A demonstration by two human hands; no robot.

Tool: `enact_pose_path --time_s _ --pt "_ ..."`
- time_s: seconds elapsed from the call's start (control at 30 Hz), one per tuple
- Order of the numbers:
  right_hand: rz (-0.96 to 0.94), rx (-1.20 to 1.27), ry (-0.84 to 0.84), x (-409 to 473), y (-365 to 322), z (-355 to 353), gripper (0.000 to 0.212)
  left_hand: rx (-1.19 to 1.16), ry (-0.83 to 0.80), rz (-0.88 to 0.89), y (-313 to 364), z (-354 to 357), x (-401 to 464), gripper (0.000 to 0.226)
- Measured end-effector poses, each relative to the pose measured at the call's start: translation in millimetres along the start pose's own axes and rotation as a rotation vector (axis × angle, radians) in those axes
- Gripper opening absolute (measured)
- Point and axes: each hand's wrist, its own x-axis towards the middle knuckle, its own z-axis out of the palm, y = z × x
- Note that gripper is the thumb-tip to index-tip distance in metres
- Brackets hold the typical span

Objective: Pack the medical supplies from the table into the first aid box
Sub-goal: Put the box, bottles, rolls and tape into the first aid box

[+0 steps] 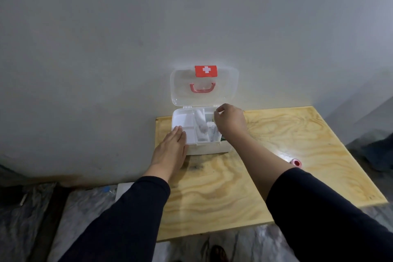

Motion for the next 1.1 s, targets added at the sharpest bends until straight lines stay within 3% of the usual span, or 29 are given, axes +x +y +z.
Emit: enact_pose_path --time_s 0.2,0.4,0.57,0.9,1.1 --pt "0.185 -0.104 0.125 -16.2 76.0 -44.3 0.027 0.046 0.024 0.023 2.6 5.1 0.8 0.051" --pt "0.492 -0.28 0.021 -46.0 170.2 -61.1 0.038 0.075 0.074 0.01 2.6 18.0 1.6 0.05" --pt "0.646 -0.211 -0.048 -52.1 205.4 -47.8 0.053 0.13 0.112 0.013 -1.2 28.5 0.7 0.05" --pt "0.433 -0.235 0.059 -48.3 215.5 -29.4 0.027 0.037 0.148 -0.049 1.0 26.7 3.4 0.05" --pt "0.265 -0.224 0.088 -36.2 172.6 -33.5 0.026 0.043 0.119 -0.065 8.5 17.8 0.2 0.053"
